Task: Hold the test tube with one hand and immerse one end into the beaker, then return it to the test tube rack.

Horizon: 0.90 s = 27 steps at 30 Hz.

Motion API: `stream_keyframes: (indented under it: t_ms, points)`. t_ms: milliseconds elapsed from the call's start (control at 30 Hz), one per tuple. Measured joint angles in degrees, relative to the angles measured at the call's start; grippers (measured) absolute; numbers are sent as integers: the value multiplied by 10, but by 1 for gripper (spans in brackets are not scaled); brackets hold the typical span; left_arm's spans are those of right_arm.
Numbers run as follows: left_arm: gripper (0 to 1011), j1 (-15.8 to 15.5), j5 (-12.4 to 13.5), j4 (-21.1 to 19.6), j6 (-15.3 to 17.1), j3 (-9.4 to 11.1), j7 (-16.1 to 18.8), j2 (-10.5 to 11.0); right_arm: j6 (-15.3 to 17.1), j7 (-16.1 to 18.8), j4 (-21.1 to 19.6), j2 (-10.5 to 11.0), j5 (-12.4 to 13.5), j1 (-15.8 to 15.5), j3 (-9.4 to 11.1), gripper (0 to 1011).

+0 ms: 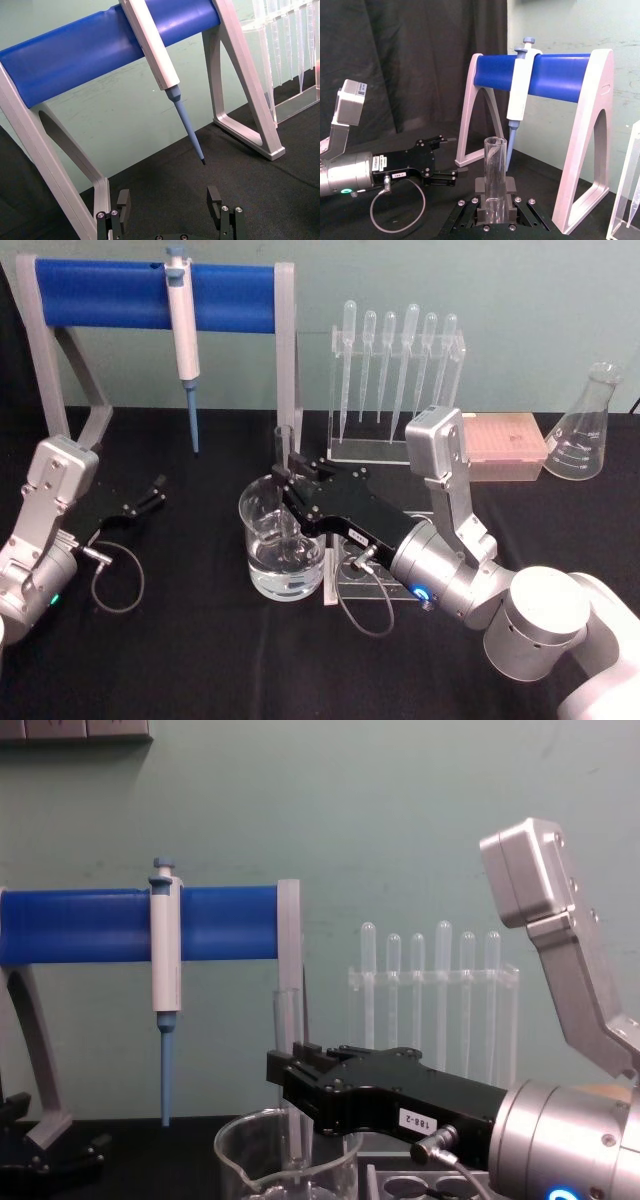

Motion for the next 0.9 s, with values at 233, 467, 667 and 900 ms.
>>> stream_keyframes:
  t_ms: [233,467,667,900]
  points:
    - [1000,0,0,0,0,0,0,0,0,0,0,0,0,0,0,222]
    - [1000,0,0,0,0,0,0,0,0,0,0,0,0,0,0,222]
    - [1000,0,0,0,0,0,0,0,0,0,0,0,0,0,0,222]
    - [1000,0,0,0,0,0,0,0,0,0,0,0,0,0,0,222]
